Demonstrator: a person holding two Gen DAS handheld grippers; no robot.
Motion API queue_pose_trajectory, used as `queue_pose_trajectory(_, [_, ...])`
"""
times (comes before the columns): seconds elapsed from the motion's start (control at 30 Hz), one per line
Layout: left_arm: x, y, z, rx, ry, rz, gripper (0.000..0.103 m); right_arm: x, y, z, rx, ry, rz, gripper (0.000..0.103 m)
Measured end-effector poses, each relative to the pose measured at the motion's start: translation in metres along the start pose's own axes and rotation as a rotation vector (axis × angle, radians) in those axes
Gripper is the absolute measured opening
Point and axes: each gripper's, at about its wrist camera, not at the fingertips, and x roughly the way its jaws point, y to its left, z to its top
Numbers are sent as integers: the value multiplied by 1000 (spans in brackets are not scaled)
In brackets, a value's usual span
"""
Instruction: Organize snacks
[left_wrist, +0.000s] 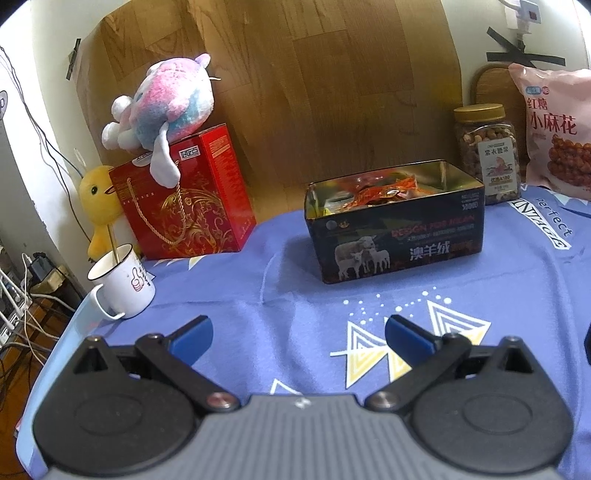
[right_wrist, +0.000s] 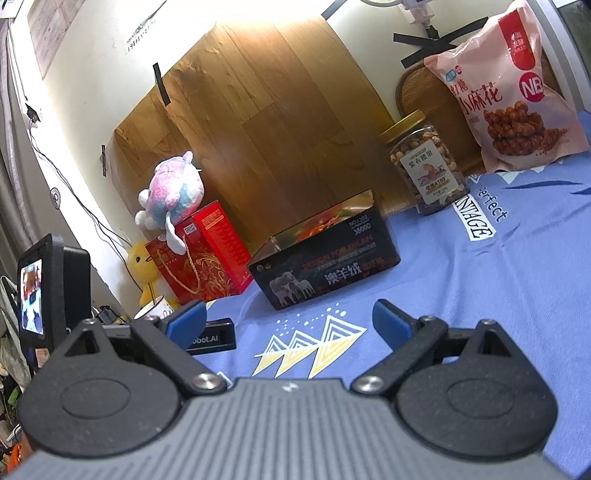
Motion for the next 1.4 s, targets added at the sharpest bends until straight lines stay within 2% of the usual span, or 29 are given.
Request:
queue_pose_trajectory(0.6, [2, 6, -2, 0, -6, 25, 103, 3, 3, -2, -2, 5, 2, 98])
queue_pose_trajectory(0.9, [-4, 8, 1, 5, -32, 50, 103, 3, 2, -3, 7, -5, 5, 98])
queue_pose_trajectory(1.4, [-21, 7, 3, 0, -36, -9, 103, -8, 5, -4, 3, -21, 14, 98])
